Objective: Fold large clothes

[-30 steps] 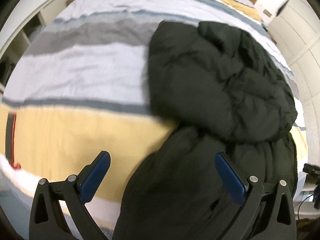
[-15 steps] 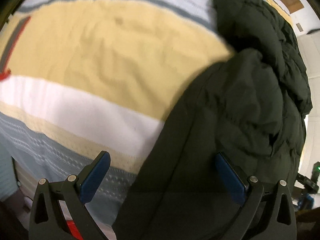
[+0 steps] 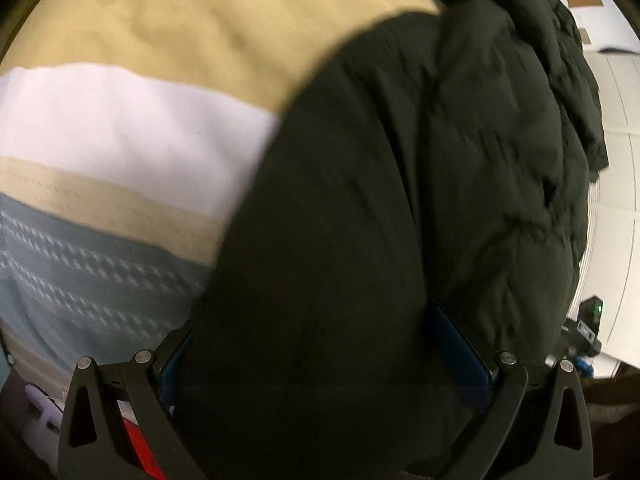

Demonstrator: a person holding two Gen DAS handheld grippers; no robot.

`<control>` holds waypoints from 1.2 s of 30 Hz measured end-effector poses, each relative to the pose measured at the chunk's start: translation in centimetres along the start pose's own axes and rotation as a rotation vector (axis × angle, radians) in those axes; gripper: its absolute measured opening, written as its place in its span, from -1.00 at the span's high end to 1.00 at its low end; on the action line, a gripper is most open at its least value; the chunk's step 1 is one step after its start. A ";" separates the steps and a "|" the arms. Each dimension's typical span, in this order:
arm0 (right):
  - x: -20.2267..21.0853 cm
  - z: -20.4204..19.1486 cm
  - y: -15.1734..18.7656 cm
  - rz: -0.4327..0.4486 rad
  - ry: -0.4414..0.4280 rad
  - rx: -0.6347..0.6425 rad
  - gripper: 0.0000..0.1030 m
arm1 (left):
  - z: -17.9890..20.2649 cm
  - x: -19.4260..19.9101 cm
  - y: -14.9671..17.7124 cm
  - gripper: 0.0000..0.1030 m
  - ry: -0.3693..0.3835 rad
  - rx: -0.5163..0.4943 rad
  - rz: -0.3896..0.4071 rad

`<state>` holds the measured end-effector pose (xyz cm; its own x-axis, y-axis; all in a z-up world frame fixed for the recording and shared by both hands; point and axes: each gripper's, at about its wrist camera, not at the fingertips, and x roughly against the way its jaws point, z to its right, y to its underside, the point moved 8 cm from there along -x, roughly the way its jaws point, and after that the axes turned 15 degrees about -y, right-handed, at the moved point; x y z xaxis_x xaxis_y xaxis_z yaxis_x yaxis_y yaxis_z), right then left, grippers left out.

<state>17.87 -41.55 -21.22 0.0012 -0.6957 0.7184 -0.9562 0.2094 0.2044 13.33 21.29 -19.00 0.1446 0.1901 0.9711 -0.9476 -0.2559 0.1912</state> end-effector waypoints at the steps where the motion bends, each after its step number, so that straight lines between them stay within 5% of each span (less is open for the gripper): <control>1: -0.1 0.1 0.4 -0.013 -0.014 -0.005 -0.41 | 0.4 0.0 0.4 -0.98 0.006 -0.007 -0.008; 5: -0.5 -0.1 1.5 -0.076 -0.045 -0.030 -0.26 | 1.6 0.2 1.2 -0.66 0.027 -0.029 -0.018; 8: -1.0 -0.9 2.5 -0.104 -0.078 -0.014 0.39 | 2.6 1.3 1.2 0.06 0.069 -0.033 -0.027; 10: -0.8 -2.1 1.6 -0.118 -0.094 0.011 0.65 | 3.4 2.2 1.1 0.58 0.091 -0.043 -0.028; 12: -1.0 -3.5 1.2 -0.140 -0.095 0.056 0.75 | 4.2 3.5 1.0 0.75 0.101 -0.064 -0.005; 19: 2.1 -10.2 -2.4 -0.057 -0.142 0.244 0.79 | 5.9 9.6 -2.9 0.81 0.240 0.009 0.163; 36: 11.6 -21.7 -15.1 0.259 -0.060 0.452 0.79 | 8.8 17.6 -15.7 0.80 0.260 0.120 0.361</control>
<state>38.71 -37.90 -1.53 -0.2562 -0.7014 0.6651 -0.9537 0.0715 -0.2921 33.24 20.32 -3.60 -0.2796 0.2960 0.9133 -0.8822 -0.4546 -0.1228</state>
